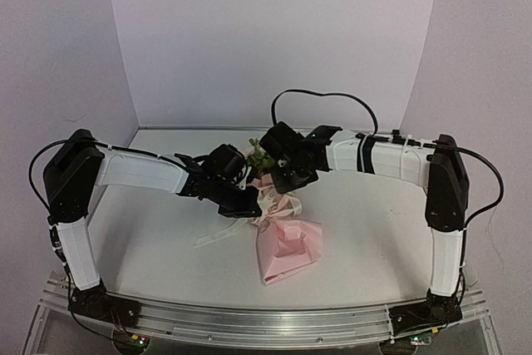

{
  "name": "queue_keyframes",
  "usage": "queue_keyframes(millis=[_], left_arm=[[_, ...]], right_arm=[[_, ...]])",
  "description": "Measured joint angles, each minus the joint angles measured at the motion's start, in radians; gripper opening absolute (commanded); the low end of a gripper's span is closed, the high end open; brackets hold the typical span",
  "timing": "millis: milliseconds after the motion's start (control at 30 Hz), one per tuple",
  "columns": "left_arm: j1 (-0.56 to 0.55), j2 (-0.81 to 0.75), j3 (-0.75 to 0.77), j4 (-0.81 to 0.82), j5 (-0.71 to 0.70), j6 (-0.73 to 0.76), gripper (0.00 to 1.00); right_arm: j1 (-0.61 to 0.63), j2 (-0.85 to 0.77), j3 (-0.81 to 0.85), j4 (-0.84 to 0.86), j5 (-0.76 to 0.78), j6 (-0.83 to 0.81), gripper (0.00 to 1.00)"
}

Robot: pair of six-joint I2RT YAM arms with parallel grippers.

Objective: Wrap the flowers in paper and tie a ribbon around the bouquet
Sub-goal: Cross the half-tied ribbon over the folded bouquet.

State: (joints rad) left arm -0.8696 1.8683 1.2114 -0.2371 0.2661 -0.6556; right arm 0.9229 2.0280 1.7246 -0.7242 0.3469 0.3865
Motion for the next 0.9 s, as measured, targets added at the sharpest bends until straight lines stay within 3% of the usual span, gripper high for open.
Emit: queue_keyframes(millis=[133, 233, 500, 900], left_arm=[[0.000, 0.000, 0.000, 0.000, 0.000, 0.000, 0.00], [0.000, 0.000, 0.000, 0.000, 0.000, 0.000, 0.00], [0.000, 0.000, 0.000, 0.000, 0.000, 0.000, 0.00], [0.000, 0.000, 0.000, 0.000, 0.000, 0.000, 0.00]], right_arm=[[0.000, -0.050, -0.032, -0.001, -0.026, 0.001, 0.03], [0.001, -0.076, -0.056, 0.002, -0.051, 0.000, 0.16], [0.001, -0.073, -0.075, 0.011, -0.077, -0.021, 0.27], [0.001, 0.016, -0.050, 0.028, -0.085, -0.034, 0.27]])
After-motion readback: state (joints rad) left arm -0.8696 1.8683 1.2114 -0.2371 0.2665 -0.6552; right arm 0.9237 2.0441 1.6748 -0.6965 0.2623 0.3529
